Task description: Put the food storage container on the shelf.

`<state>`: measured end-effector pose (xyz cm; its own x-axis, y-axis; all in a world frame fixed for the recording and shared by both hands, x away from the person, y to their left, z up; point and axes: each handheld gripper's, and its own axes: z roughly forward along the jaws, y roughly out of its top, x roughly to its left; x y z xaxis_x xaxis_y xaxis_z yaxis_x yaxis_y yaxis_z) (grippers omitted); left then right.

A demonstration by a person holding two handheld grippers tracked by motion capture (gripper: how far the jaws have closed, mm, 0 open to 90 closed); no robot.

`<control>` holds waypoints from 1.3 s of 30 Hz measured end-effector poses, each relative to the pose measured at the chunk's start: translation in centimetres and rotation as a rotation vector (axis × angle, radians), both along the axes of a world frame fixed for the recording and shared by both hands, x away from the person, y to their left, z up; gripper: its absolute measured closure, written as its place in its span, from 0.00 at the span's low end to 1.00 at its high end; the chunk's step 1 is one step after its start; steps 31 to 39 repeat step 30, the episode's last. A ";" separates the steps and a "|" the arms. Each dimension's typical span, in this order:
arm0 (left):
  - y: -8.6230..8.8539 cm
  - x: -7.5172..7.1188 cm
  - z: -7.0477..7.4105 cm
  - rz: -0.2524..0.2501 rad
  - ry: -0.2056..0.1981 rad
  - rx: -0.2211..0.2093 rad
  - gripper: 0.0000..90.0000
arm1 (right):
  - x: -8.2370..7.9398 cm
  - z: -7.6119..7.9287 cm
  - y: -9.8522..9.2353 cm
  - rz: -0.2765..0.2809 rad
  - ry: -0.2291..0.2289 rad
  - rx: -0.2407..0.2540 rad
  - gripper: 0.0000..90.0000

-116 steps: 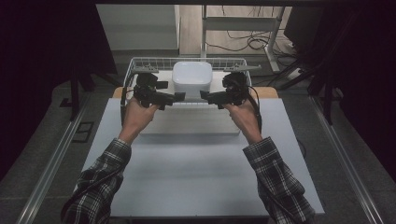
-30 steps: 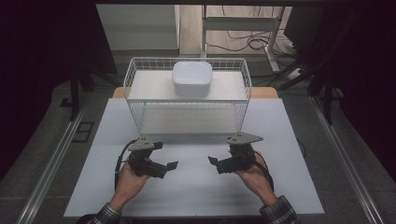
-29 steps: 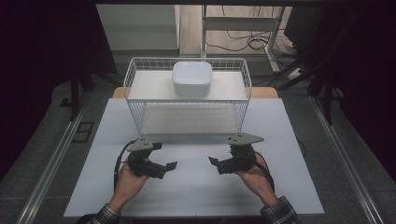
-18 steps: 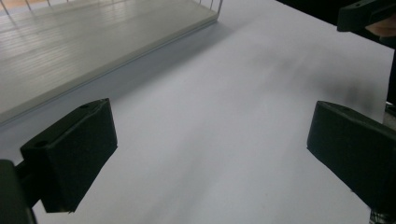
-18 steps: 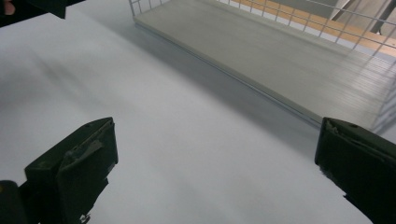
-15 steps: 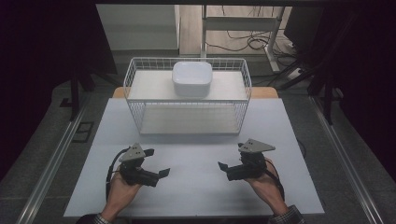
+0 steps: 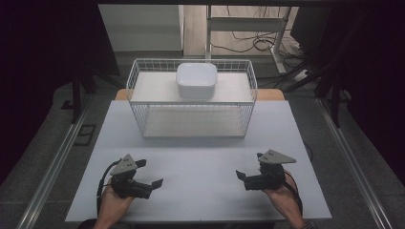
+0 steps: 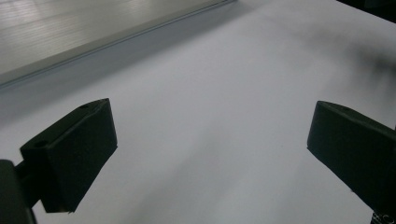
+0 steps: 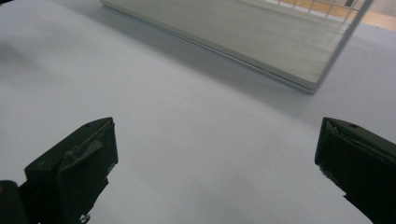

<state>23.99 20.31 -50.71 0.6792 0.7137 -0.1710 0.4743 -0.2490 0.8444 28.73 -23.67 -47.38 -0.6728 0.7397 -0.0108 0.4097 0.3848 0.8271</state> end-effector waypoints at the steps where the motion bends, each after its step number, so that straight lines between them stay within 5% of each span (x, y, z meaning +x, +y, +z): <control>1: 0.1 -0.1 -0.1 0.003 0.002 0.001 0.01 | -0.1 -0.1 -0.2 -0.006 -0.001 -0.001 0.00; 25: 1.5 -1.2 -3.2 0.043 0.126 0.108 0.01 | -1.8 -4.1 -2.7 -0.049 0.090 -0.123 0.00; 39: 1.4 -1.1 -3.3 0.041 0.135 0.120 0.01 | -1.8 -4.4 -2.7 -0.044 0.101 -0.143 0.00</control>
